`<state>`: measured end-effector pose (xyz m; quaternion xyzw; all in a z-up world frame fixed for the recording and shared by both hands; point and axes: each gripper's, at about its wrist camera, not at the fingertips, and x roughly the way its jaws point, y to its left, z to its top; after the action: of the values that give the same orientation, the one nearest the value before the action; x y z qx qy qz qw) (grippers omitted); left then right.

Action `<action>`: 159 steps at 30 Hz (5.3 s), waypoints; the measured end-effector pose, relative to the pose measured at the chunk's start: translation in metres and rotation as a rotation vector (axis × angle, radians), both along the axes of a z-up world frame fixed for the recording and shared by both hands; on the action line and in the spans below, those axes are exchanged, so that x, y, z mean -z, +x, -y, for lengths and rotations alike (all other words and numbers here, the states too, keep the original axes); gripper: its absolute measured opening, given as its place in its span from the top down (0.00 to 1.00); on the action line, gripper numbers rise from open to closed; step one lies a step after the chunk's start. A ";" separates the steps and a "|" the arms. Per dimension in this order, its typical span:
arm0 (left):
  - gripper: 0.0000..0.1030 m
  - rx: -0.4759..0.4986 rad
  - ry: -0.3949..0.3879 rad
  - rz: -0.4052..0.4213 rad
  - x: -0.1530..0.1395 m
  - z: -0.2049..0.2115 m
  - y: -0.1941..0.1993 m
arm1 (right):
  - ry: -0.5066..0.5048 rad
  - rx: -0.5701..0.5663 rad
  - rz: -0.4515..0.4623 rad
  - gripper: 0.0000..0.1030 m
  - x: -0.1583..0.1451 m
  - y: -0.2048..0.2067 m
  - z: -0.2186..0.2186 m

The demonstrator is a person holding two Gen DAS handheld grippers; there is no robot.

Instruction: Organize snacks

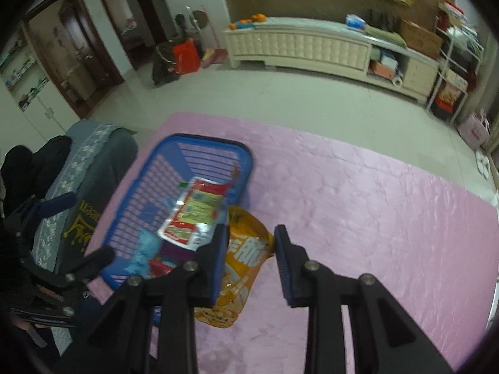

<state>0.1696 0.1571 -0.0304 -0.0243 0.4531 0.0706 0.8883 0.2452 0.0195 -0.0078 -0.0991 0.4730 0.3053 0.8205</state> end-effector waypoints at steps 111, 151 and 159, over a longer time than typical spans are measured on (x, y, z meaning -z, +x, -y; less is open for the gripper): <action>0.00 0.062 0.013 0.485 -0.044 0.112 -0.246 | 0.130 0.240 0.514 0.00 -0.052 -0.293 0.111; 0.00 0.063 0.018 0.474 -0.045 0.109 -0.251 | 0.134 0.246 0.506 0.00 -0.051 -0.295 0.110; 0.00 0.066 0.017 0.468 -0.045 0.108 -0.250 | 0.131 0.251 0.504 0.00 -0.051 -0.297 0.111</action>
<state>-0.0806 0.0489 0.0145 -0.0175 0.2346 0.0376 0.9712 -0.0520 -0.0914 0.0433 -0.0594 0.2422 0.1971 0.9481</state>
